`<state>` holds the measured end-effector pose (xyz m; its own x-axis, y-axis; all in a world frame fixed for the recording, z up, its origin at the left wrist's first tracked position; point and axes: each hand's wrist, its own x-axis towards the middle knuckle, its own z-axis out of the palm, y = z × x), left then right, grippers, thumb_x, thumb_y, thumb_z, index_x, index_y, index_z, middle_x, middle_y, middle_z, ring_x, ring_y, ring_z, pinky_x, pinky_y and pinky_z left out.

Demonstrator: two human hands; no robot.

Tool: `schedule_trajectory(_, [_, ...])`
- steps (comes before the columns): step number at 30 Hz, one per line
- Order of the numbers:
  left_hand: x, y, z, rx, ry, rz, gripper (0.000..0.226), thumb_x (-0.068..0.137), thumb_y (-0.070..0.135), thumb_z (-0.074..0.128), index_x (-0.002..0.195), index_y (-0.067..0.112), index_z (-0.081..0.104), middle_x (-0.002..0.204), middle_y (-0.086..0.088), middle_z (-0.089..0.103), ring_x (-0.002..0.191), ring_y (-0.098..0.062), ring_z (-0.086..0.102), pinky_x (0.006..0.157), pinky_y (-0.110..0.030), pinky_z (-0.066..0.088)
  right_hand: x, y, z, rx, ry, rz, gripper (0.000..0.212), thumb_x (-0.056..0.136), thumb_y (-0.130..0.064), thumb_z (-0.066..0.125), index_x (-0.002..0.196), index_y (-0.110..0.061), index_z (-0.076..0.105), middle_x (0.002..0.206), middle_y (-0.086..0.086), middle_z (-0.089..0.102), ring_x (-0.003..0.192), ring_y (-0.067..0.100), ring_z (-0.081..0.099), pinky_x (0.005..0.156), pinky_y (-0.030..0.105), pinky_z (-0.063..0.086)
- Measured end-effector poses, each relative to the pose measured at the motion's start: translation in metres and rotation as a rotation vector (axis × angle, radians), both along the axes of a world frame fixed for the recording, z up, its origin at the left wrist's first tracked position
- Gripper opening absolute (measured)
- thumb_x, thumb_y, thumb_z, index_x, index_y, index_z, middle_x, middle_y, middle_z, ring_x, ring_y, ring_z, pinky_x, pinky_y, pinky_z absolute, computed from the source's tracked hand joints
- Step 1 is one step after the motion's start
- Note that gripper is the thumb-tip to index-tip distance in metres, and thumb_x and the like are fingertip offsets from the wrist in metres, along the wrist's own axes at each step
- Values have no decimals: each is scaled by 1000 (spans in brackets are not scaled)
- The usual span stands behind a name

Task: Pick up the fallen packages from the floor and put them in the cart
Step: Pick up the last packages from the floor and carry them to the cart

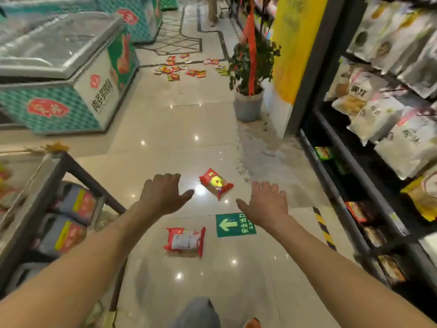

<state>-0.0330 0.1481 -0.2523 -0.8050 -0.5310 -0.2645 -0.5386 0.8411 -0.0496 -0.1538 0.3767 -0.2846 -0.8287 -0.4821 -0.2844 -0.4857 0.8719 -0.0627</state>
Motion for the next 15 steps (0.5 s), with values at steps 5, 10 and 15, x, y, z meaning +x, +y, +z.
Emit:
schedule_trajectory(5, [6, -54, -32, 21, -73, 116, 83, 105, 73, 44, 166, 17, 45, 163, -10, 56, 149, -35, 52, 116, -52, 45, -25, -80, -22, 44, -22, 177, 81, 104, -70, 38, 159, -12, 37, 157, 15, 47, 141, 36, 45, 113, 51, 39])
schedule_trajectory(10, [-31, -125, -64, 71, -112, 161, 82, 106, 73, 42, 165, 15, 44, 163, -10, 55, 149, -36, 52, 116, -51, 45, -69, -161, -46, 82, -62, 227, 79, 103, -71, 39, 158, -14, 39, 156, 14, 49, 140, 35, 47, 112, 50, 40])
schedule_trajectory(15, [-105, -191, -97, 90, -178, 100, 81, 106, 72, 41, 165, 15, 44, 162, -12, 56, 149, -36, 51, 117, -51, 43, -140, -227, -72, 125, -72, 213, 82, 102, -73, 38, 159, -13, 38, 156, 15, 49, 141, 36, 46, 112, 50, 40])
